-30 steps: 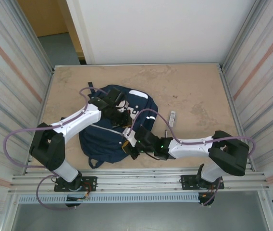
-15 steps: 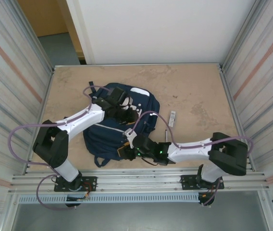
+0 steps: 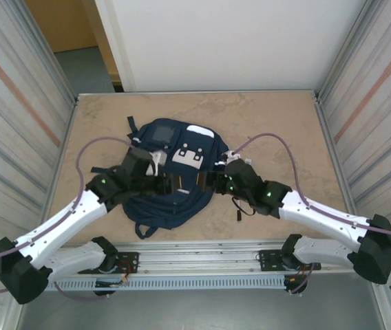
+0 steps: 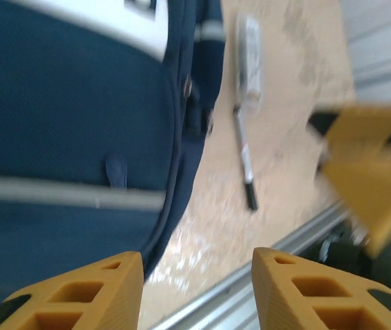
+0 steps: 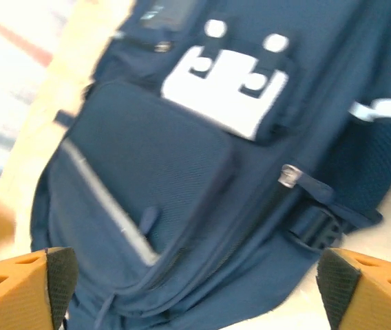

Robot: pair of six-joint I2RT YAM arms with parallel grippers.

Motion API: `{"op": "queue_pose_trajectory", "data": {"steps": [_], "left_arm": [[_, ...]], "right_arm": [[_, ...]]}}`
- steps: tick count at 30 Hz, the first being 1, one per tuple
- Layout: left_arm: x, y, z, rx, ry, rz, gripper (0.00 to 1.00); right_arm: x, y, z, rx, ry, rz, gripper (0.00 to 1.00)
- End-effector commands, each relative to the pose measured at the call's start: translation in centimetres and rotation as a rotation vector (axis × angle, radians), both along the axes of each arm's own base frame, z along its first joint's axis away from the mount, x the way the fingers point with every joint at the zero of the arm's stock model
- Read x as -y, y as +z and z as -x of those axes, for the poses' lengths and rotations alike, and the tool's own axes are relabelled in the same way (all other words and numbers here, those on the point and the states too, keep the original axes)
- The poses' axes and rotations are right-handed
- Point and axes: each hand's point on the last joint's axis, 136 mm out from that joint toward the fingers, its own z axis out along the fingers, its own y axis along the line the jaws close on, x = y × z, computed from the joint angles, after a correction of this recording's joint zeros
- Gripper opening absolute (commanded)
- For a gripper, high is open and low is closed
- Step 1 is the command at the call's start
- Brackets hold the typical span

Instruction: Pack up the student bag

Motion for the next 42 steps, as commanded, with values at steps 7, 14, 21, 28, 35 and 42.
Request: {"op": "queue_pose_trajectory", "data": {"steps": [7,14,21,28,35,42], "left_arm": [[-0.8,-6.7,3.0,-0.055,0.133,-0.322,0.47],[-0.7,-8.0,1.4,-0.038,0.214,-0.49,0.46],[-0.6,-10.5,2.1,-0.101,0.226,-0.582,0.36],[-2.0,-12.9,3.2,-0.198,0.306,-0.655,0.23],[-1.5,-13.8,2.9,-0.199,0.284,-0.671,0.03],[-1.1,-13.6,3.1,-0.201,0.257,-0.641,0.0]], "right_arm": [[-2.2,-2.9,0.2,-0.292,-0.034,0.02,0.88],[-4.4,-3.9,-0.1,-0.345,-0.017,-0.008,0.87],[-4.5,-4.5,-0.5,-0.362,-0.05,-0.021,0.86],[-5.2,-6.2,-0.4,-0.455,-0.101,-0.059,0.85],[-7.3,-7.4,0.6,-0.524,-0.113,-0.081,0.83],[-8.1,-8.8,1.2,-0.599,-0.119,-0.11,0.81]]}}
